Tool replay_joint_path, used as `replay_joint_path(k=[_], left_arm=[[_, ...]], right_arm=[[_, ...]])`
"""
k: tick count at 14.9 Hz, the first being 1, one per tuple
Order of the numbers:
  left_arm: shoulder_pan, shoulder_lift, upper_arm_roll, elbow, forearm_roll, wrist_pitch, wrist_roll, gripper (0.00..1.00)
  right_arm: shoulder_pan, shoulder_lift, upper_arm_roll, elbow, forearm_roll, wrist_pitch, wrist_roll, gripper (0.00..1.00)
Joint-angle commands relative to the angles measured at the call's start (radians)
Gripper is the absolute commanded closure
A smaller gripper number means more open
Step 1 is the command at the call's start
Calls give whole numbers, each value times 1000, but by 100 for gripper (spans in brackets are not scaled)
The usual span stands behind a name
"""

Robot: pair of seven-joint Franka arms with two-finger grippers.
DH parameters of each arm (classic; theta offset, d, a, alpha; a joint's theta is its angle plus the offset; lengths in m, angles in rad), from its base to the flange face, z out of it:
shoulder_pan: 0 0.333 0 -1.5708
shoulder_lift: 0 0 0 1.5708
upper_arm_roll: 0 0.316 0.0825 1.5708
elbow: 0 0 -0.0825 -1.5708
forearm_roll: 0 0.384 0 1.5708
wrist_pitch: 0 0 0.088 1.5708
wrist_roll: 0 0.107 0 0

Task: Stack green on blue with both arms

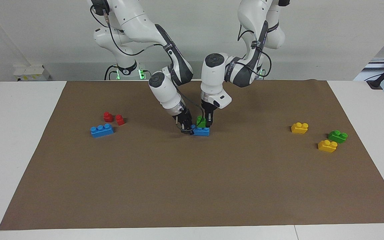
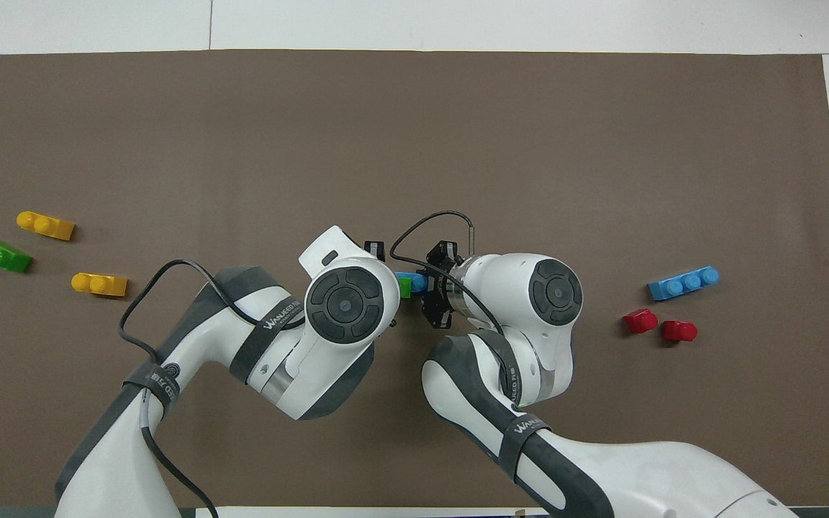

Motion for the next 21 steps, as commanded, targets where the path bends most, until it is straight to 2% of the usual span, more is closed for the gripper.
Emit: replay_joint_path(k=[1,17,18,19,21], left_arm=[[-19,20,15,12,24,0,-27,100],[-10,61,16,19,63,21,-31,100],[-5,61,16,19,63,23,-27,71],[-4,60,16,21,63,20,-21,1],[2,46,21,22,63,15,1,0]], right_arm=[[7,-5,-1,-24,28,27,-31,100],[7,-5,-1,-27,28,27,-39,100],[7,-7,-1,-27,28,27,-39,100],[7,-7,-1,-27,28,26,-39,100],[7,-7,-1,-27,28,26,-39,100]])
